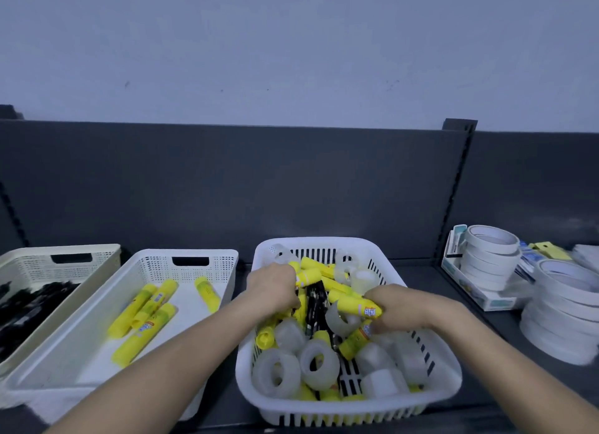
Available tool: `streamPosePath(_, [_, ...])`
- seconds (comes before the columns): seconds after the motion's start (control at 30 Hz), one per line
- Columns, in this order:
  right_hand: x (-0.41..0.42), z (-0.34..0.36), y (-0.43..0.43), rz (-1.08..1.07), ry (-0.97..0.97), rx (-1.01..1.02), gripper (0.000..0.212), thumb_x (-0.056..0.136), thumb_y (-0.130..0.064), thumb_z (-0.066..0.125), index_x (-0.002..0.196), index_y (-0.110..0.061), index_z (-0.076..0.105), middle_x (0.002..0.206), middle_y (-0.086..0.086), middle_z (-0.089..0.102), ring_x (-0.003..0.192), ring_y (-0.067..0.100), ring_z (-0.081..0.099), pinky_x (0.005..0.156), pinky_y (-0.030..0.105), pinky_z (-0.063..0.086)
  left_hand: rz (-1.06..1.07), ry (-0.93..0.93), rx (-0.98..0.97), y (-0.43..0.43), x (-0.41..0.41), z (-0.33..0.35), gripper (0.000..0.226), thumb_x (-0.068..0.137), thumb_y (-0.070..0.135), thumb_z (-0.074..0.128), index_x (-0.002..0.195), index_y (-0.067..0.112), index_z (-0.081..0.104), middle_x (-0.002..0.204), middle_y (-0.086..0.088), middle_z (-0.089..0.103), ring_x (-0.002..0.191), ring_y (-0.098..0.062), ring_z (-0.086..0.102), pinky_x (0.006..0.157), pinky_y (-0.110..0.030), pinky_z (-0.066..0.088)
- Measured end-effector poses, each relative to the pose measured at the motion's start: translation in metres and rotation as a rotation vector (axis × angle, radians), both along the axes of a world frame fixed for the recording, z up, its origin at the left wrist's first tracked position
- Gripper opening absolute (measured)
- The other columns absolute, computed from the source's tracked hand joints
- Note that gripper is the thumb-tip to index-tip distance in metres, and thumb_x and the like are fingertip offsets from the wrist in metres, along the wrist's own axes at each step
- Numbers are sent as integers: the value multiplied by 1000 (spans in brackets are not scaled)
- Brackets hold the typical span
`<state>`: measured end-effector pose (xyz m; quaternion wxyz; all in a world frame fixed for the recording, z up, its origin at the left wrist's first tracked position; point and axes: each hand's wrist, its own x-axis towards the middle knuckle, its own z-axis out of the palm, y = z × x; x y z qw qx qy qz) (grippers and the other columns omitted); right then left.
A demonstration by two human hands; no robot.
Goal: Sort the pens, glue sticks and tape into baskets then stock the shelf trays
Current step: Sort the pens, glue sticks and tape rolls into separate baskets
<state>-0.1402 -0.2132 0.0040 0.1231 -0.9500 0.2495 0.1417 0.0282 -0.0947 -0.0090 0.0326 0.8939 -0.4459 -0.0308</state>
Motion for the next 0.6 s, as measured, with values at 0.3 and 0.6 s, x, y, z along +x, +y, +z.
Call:
streamPosePath(0.3, [-7, -2, 8, -286, -797, 420, 9, 82, -12, 65, 81, -6, 58, 67, -2, 51, 64, 14, 49, 63, 27, 39, -27, 488, -430, 6, 12, 13, 24, 80, 15, 67, 91, 9, 47, 87, -1, 49, 82, -20, 49, 58, -25, 36])
streamPosePath(0.6, [87, 19, 74, -109, -873, 481, 12, 79, -8, 61, 71, -16, 57, 63, 2, 53, 60, 20, 48, 63, 34, 40, 146, 446, -639, 111, 87, 46, 20, 75, 12, 72, 74, 11, 52, 64, 0, 48, 60, -18, 46, 56, -26, 36])
